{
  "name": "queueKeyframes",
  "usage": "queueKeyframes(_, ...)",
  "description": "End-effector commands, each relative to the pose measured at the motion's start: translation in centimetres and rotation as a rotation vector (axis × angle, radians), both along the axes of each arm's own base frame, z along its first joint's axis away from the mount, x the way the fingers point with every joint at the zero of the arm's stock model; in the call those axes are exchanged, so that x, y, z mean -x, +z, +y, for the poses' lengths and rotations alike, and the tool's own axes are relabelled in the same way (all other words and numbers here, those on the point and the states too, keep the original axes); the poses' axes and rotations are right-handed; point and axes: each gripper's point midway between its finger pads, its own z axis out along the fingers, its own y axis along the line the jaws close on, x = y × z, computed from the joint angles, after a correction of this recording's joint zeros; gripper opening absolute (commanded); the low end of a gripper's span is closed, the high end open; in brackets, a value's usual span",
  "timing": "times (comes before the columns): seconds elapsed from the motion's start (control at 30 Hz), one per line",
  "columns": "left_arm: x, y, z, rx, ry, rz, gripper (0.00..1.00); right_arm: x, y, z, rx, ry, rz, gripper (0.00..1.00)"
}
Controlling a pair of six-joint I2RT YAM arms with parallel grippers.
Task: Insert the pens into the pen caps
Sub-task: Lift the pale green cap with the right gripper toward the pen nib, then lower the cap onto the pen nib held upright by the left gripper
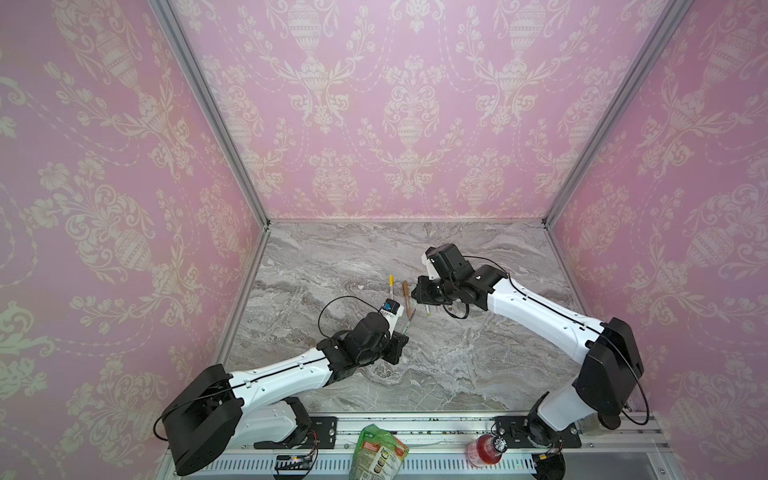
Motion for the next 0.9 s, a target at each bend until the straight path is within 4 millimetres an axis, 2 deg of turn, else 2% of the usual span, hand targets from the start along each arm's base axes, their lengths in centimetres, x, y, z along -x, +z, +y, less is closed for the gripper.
queueKeyframes(0.0,-0.2,0.1,-0.1,0.022,0.01,0.006,0.0,0.2,0.7,0.2,-0.044,-0.009,0.003,0.0)
queueKeyframes(0.4,0.0,0.4,0.3,0.024,0.014,-0.003,0.0,-1.6,-0.3,-0.4,-0.006,-0.053,-0.014,0.0)
queueKeyframes(0.63,-0.1,0.7,0.5,0.021,0.017,-0.019,0.0,-1.6,-1.8,-0.3,-0.002,-0.05,0.019,0.0)
queueKeyframes(0.87,-0.3,0.4,0.7,0.008,0.03,-0.024,0.0,-1.4,-1.9,0.2,-0.027,-0.04,0.034,0.0)
